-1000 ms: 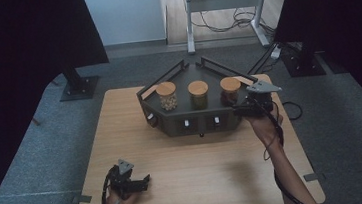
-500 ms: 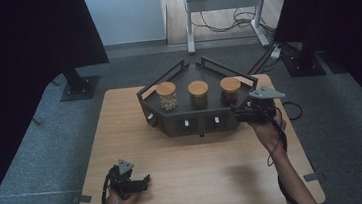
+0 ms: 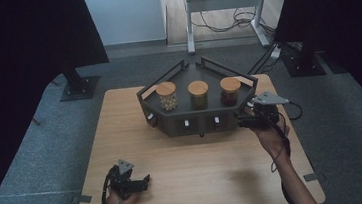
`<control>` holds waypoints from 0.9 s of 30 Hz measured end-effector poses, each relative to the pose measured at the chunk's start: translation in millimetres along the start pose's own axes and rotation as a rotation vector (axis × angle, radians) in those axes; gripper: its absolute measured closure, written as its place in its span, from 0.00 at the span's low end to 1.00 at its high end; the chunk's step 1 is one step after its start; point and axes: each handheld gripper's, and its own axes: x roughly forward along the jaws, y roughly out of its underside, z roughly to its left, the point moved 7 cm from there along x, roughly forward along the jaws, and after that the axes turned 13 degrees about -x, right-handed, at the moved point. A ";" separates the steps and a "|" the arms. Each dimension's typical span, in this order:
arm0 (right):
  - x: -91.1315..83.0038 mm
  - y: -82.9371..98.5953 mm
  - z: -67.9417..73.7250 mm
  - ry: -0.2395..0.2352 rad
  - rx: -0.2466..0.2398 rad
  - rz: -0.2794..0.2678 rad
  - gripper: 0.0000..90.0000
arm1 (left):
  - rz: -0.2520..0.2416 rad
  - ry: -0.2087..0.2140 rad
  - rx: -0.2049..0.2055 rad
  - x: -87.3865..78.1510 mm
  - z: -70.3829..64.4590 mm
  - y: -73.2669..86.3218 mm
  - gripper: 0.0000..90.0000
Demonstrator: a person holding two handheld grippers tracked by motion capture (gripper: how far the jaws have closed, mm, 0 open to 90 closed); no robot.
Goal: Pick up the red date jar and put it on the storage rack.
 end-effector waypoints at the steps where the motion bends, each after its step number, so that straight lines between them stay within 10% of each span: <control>1: -0.8 1.0 0.4 -0.001 0.000 0.001 0.10 | 0.000 0.000 0.000 0.0 0.0 0.0 0.01; 27: -12.7 25.5 10.0 -0.024 0.000 0.021 0.11 | -0.001 0.000 -0.001 -0.4 -0.7 0.6 0.01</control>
